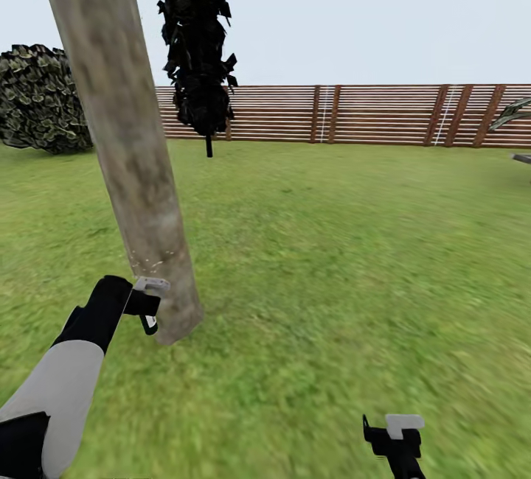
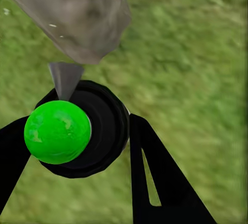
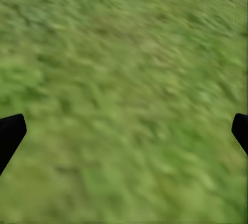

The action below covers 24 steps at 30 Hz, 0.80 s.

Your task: In the garden, pick up the pesticide atomizer on the floor and spray pesticide onto both trees until each tree trunk is fully covered.

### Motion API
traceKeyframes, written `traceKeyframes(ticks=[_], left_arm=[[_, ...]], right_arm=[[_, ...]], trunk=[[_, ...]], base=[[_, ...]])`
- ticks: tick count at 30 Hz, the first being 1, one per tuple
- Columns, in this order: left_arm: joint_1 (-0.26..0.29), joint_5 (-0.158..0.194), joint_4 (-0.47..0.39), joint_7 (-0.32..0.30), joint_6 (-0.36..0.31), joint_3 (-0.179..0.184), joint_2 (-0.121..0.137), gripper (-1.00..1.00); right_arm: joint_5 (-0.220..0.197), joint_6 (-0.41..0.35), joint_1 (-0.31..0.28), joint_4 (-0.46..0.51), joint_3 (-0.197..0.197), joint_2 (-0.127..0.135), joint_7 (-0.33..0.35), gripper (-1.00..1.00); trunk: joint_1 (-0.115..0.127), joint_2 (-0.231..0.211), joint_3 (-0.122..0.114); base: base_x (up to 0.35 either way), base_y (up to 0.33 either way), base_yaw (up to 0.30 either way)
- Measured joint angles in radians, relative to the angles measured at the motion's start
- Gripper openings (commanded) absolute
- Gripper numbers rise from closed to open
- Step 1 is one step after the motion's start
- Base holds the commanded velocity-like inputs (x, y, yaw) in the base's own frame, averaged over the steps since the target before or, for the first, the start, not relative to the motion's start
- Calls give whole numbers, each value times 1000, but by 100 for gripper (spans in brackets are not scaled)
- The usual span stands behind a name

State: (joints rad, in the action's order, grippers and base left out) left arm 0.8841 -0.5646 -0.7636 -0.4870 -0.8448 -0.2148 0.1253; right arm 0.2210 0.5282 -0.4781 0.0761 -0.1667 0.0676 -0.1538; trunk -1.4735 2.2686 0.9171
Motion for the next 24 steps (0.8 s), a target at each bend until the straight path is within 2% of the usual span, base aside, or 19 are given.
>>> traceKeyframes(ticks=[14,17,19,20,21,22,23,24], left_arm=[[-4,1,10,0,2,1,0,-100],[-5,-6,13,0,6,1,17,-100],[-6,1,14,1,5,4,22,-100],[-6,3,15,2,5,6,19,-100],[-6,-2,20,4,8,8,-22,-100],[-6,21,22,7,0,9,-50,-100],[-6,2,22,8,5,7,-62,-100],[-6,-1,22,9,6,6,-66,-100]], right_arm=[[0,0,0,0,0,-2,0,100],[0,0,0,0,0,-1,1,100],[0,0,0,0,0,-1,0,100],[-1,0,0,0,0,-1,1,100],[0,0,0,0,0,-1,0,100],[-1,0,0,0,0,0,1,100],[-1,0,0,0,0,0,0,100],[-1,0,0,0,0,0,0,100]], trunk=[[0,0,0],[0,0,0],[0,0,0],[0,0,0],[0,0,0],[0,0,0],[0,0,0],[0,0,0]], base=[[90,-276,275],[89,-276,126],[89,-276,24],[89,-275,4],[89,-275,2],[89,-275,1],[90,-275,1],[90,-275,0]])
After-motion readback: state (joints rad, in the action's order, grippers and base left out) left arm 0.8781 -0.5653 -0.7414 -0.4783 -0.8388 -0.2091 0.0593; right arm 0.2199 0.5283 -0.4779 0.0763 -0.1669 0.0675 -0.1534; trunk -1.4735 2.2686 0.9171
